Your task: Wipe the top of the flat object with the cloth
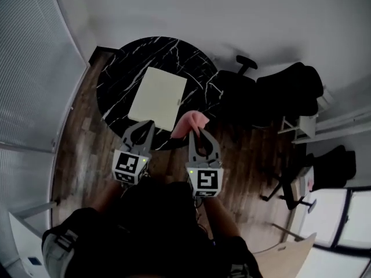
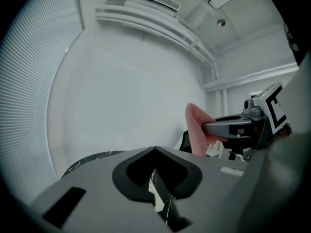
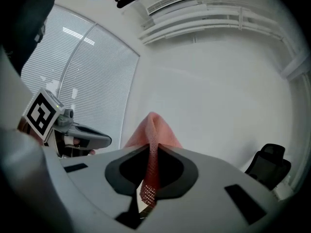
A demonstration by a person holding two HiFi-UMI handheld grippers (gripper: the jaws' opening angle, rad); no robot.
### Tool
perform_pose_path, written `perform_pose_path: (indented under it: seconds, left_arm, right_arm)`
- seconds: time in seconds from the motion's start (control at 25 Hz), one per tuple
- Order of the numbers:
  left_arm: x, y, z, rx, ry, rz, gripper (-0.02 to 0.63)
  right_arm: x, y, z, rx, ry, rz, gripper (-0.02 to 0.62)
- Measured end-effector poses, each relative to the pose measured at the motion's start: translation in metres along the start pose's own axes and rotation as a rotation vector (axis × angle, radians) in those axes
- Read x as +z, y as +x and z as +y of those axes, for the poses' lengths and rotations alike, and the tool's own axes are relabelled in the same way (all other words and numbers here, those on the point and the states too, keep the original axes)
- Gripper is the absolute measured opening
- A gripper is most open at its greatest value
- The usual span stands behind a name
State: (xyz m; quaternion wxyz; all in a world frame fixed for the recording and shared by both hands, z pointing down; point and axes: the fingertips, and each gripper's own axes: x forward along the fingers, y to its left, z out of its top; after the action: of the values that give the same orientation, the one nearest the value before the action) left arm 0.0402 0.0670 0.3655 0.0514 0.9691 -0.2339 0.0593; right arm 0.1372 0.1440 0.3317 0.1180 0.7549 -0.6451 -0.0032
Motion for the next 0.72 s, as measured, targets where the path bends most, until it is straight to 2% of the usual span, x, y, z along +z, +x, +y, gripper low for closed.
perform_pose_path:
  seconds: [0.2, 0.4, 0.6, 0.72]
  left_arm:
    - [-0.027, -0.003, 0.037, 0.086, -0.072, 0.054, 0.000]
    - [-0.038, 0.007, 0.059, 0.158, -0.086, 0.085, 0.000]
    - [-0.057, 0.027, 0.087, 0.284, -0.116, 0.129, 0.000]
    - [-0.051, 0.056, 0.097, 0.342, -0.132, 0.142, 0.000]
  right_arm:
    - [-0.001, 0.037, 0.002, 0.065, -0.043, 0.032, 0.018]
    - [-0.012, 0.083, -0.004, 0.146, -0.044, 0.060, 0.018]
    - [-0.025, 0.142, -0.003, 0.295, -0.049, 0.088, 0.018]
    - [-0.025, 0.178, -0.014, 0.376, -0.048, 0.090, 0.018]
